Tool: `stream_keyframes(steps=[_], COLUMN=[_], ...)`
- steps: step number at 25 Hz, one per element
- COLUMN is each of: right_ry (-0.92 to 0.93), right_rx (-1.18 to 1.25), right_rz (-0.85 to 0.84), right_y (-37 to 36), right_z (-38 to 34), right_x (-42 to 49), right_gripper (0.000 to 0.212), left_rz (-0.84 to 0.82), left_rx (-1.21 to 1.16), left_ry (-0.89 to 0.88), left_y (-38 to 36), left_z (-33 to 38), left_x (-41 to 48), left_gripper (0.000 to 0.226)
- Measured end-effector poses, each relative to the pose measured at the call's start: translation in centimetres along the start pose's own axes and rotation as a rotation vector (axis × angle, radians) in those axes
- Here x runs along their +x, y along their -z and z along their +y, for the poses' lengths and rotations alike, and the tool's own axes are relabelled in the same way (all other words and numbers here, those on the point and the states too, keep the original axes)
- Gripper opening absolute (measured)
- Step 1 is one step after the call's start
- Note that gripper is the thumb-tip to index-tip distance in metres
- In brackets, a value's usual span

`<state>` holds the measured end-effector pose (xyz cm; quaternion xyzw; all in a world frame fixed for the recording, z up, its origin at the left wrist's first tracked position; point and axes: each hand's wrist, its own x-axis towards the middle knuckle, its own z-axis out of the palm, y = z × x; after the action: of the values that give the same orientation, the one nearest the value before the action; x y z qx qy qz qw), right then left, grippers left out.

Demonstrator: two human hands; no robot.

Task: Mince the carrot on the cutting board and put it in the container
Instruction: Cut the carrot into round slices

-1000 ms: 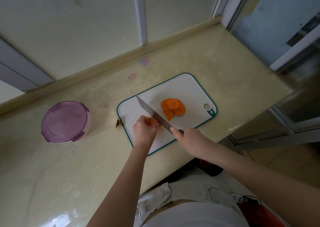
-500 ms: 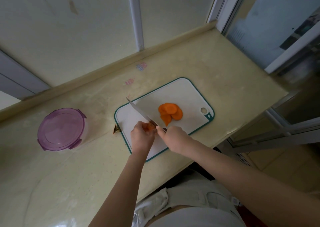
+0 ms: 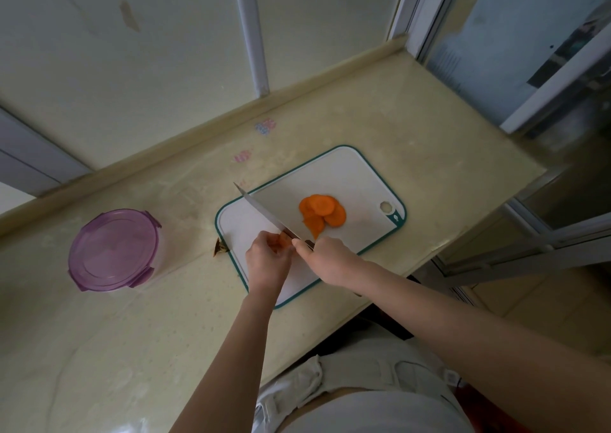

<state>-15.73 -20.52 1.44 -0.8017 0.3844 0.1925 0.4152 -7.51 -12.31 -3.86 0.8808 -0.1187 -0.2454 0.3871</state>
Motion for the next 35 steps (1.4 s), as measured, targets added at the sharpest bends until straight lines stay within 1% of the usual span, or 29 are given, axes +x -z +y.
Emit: stream_keyframes(steps=[5,10,15,22,29,35], right_ry=[-0.007,-0.131,-0.159,-0.163,-0.156,-0.084], right_rx=[-0.027,0.02,0.038,0.127,0.076,0.086], right_rz=[-0.029,-0.011,0.008,-0.006,-0.001,-0.022], right_y=[0.6,0.7,0.3,0.0,0.0,0.2], right_z=[0.4,3.7,4.0,4.6,4.0,3.7], right_x=[-1.1,-3.8,-2.9,-1.6,-1.7,-2.5], right_gripper=[0.055,0.053,0.053,0.054,0.055,0.054], left_rz=[-0.016,-0.037,-0.017,-0.027,-0.028,-0.027], left_rx=[-0.015,-0.024,-0.022,-0.019,-0.033,-0.015], left_ry=[0.021,0.039,0.036,0.021,0.017,-0.01], left_y=[0.3,0.3,0.3,0.2,0.1,0.0], left_z=[0.1,0.2,0.2,0.3,0.1,0.0], left_x=[0.2,0.3,-0.1,-0.1,-0.2,-0.2], left_gripper=[0.022,0.021,0.02,0.021,0.022,0.021])
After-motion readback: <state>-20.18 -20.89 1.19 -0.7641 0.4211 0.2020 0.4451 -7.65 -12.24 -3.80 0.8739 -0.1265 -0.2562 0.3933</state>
